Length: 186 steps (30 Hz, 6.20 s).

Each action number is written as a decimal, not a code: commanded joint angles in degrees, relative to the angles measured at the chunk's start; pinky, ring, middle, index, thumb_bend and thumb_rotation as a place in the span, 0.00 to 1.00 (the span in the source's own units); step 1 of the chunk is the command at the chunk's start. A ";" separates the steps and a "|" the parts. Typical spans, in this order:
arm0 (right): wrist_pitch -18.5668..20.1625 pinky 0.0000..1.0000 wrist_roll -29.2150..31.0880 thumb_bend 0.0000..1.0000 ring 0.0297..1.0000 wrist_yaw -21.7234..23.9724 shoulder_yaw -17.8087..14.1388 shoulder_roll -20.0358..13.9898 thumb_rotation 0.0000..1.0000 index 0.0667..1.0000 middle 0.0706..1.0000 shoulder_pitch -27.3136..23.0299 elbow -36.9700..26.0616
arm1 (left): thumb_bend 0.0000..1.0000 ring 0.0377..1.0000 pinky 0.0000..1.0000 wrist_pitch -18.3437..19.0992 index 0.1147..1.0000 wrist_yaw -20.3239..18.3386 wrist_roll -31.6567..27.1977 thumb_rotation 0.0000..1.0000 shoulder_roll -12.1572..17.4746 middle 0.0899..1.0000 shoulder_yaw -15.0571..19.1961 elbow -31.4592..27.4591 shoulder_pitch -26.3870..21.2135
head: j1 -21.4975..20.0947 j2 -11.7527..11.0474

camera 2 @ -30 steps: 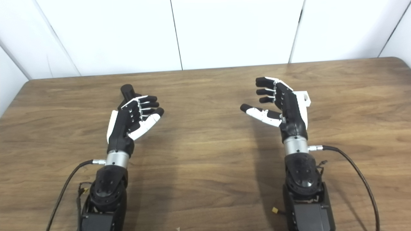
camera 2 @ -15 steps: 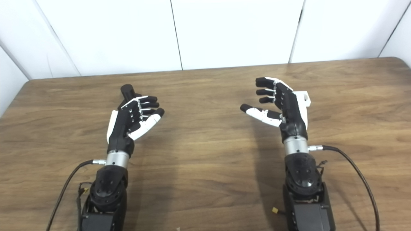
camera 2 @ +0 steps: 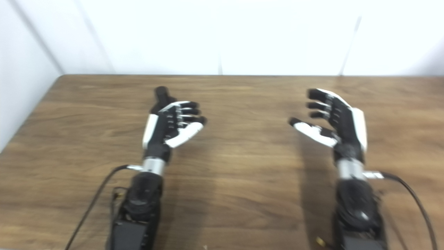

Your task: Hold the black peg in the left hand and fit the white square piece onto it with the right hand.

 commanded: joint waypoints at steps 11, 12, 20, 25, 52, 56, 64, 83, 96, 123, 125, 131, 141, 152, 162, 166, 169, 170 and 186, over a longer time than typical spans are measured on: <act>-0.99 0.59 0.86 0.68 0.67 0.36 -0.11 -0.20 0.00 0.67 0.71 -1.45 -2.59 | 0.68 0.58 0.50 -2.73 0.58 0.67 0.92 0.29 0.44 0.61 0.08 -1.20 -2.49 | -0.13 -0.02; -0.82 0.59 0.80 0.68 0.67 0.36 -0.08 -0.20 0.00 0.67 0.71 -1.43 -2.68 | 0.68 0.58 0.50 -2.78 0.58 0.65 0.70 0.29 0.41 0.61 0.19 -1.22 -2.50 | -0.21 0.02; -0.47 0.59 0.55 0.68 0.68 0.32 0.07 -0.19 0.00 0.67 0.71 -1.44 -3.18 | 0.72 0.61 0.52 -0.47 0.57 1.41 1.92 0.28 0.56 0.61 0.96 -2.46 -3.32 | -0.28 0.00; -1.01 0.59 0.57 0.68 0.67 0.16 0.03 -0.18 0.00 0.66 0.70 -1.62 -2.98 | 0.72 0.65 0.53 3.00 0.58 1.58 4.97 0.28 1.78 0.71 0.90 -4.13 -4.17 | -0.66 -0.10; -2.90 0.58 0.65 0.70 0.66 -0.11 0.00 -0.23 0.00 0.66 0.70 -2.44 -1.29 | 0.78 0.69 0.55 19.02 0.59 -2.71 29.12 0.36 16.15 0.72 -3.62 -10.32 -14.27 | -1.55 -0.29; -3.20 0.59 0.81 0.70 0.66 -0.10 -0.04 -0.21 0.00 0.65 0.70 -2.37 -1.14 | 0.79 0.75 0.58 19.11 0.60 -2.80 33.36 0.38 17.99 0.77 -4.55 -8.56 -15.91 | -1.58 -0.27; -2.28 0.59 0.59 0.69 0.67 -0.28 0.01 0.23 0.00 0.66 0.70 -2.29 -1.69 | 0.81 0.85 0.66 19.60 0.62 -3.27 40.70 0.42 20.71 0.85 -5.45 -3.83 -20.28 | -1.60 -0.32; -2.92 0.61 0.03 0.70 0.66 -0.51 -0.01 0.18 0.00 0.65 0.70 -2.43 -1.53 | 0.87 0.94 0.83 19.80 0.63 -10.59 55.02 0.55 25.77 0.90 -11.13 8.68 -27.63 | -2.38 0.12; -2.76 0.61 -0.96 0.69 0.66 -0.94 0.14 0.28 0.00 0.65 0.70 -2.77 -1.64 | 0.95 0.90 0.76 19.88 0.58 -20.56 59.04 0.59 25.05 0.88 -10.33 14.97 -30.78 | -3.29 0.59; -3.16 0.59 -0.27 0.71 0.66 -1.23 -0.13 0.42 0.00 0.65 0.70 -2.83 -1.53 | 0.90 0.83 0.66 19.90 0.57 -26.57 66.55 0.72 18.72 0.80 -6.23 21.95 -27.16 | -3.87 1.49; -3.44 0.58 -0.32 0.71 0.66 -1.28 -0.13 0.31 0.00 0.65 0.70 -2.76 -1.62 | 0.89 0.85 0.68 19.90 0.58 -26.20 66.83 0.71 18.16 0.83 -5.80 22.77 -26.84 | -3.90 1.60; -2.68 0.59 -0.72 0.70 0.66 -1.30 -0.20 0.15 0.00 0.64 0.70 -2.34 -2.44 | 0.90 0.88 0.68 19.90 0.68 -24.88 67.46 0.69 17.64 0.88 -6.01 24.55 -26.30 | -4.16 1.97; -2.31 0.61 -1.41 0.70 0.66 -1.35 -0.39 -0.35 0.00 0.64 0.70 -1.72 -3.24 | 0.87 0.86 0.70 19.88 0.64 -19.38 66.79 0.56 16.96 0.85 -6.81 29.02 -26.01 | -4.46 2.67; -2.28 0.61 -1.52 0.70 0.65 -1.04 -0.62 -0.43 0.00 0.64 0.69 -1.47 -3.30 | 0.73 0.78 0.68 19.89 0.54 -12.83 64.57 0.38 17.03 0.78 -6.93 29.38 -25.62 | -4.44 3.00; -1.40 0.60 -1.46 0.70 0.65 -0.87 -0.81 -0.60 0.00 0.64 0.69 -1.56 -3.92 | 0.79 0.77 0.67 19.80 0.50 -9.42 57.84 0.23 19.06 0.77 -9.42 28.84 -25.23 | -4.57 3.41; -1.32 0.60 -1.45 0.70 0.65 -0.85 -0.89 -0.62 0.01 0.63 0.69 -1.66 -4.04 | 0.80 0.78 0.67 19.87 0.50 -9.95 57.20 0.22 19.48 0.78 -9.94 28.84 -25.22 | -4.63 3.53; -1.67 0.60 -1.12 0.70 0.65 -0.66 -0.96 -0.78 0.02 0.63 0.69 -1.70 -3.91 | 0.79 0.78 0.65 19.88 0.49 -10.05 56.95 0.23 19.75 0.77 -10.35 28.94 -25.19 | -4.62 3.63; -1.59 0.61 -1.14 0.70 0.65 -0.65 -0.97 -0.79 0.02 0.63 0.69 -1.72 -3.95 | 0.79 0.78 0.65 19.87 0.48 -10.06 56.57 0.23 19.82 0.77 -10.36 28.84 -25.13 | -4.63 3.67; -0.52 0.58 -0.50 0.70 0.65 -0.44 -1.08 -1.16 0.05 0.63 0.69 -2.13 -4.50 | 0.52 0.76 0.65 15.37 0.42 -13.86 42.51 0.06 23.32 0.76 -11.55 24.78 -23.84 | -4.65 4.04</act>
